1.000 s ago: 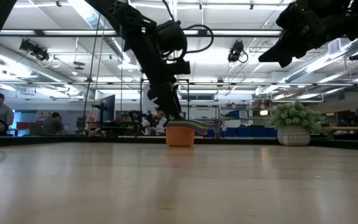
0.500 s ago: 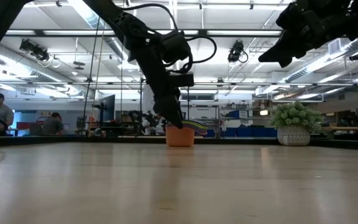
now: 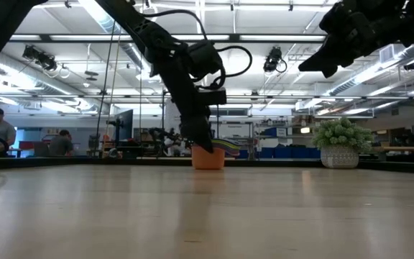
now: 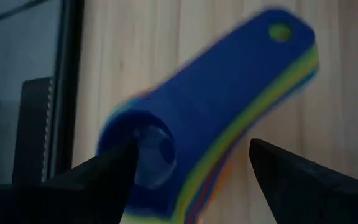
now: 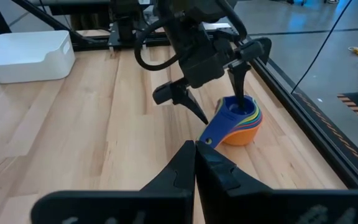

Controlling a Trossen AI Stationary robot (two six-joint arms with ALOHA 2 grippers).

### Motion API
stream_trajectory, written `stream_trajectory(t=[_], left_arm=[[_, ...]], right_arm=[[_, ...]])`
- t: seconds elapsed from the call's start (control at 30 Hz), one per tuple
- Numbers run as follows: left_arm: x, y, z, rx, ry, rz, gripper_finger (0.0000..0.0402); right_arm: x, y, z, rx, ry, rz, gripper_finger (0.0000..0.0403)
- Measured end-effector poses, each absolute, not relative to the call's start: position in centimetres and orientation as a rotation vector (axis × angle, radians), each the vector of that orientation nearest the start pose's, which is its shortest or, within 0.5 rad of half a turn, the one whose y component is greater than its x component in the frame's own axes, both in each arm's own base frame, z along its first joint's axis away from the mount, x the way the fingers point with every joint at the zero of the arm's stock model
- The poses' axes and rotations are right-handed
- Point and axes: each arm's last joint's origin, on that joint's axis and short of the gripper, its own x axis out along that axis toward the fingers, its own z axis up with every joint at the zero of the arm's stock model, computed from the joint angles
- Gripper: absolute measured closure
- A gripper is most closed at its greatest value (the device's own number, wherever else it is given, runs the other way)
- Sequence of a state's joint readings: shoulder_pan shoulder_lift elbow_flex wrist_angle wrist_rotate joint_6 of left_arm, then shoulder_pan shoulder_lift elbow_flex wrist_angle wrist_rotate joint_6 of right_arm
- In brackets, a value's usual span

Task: Nest measuring cups in basket
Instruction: Put the stacked measuring cups into the white bin

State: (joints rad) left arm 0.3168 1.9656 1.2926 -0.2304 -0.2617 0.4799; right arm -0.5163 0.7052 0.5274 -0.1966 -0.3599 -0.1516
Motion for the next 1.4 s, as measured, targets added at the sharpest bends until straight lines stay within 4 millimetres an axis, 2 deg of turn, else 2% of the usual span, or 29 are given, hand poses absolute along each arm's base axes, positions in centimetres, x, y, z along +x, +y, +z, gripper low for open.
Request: stream_trajectory(t=[0.5,0.7,1.4], left_arm=[[38.3,13.8,16.0,0.392,1.026,0.305,0.0086],[38.6,14.1,15.1,0.358,1.008,0.294,0.0086],[38.5,14.5,15.1,0.354,1.001,0.297,0.0086]], right_arm=[[14.3,-7.0,25.6,0.007,0.345,-0.128,0.0385],[14.3,-7.0,25.6,0.006,0.343,-0.128,0.0385],[14.5,-7.0,26.0,-0.011,0.307,-0.132,0.0385]])
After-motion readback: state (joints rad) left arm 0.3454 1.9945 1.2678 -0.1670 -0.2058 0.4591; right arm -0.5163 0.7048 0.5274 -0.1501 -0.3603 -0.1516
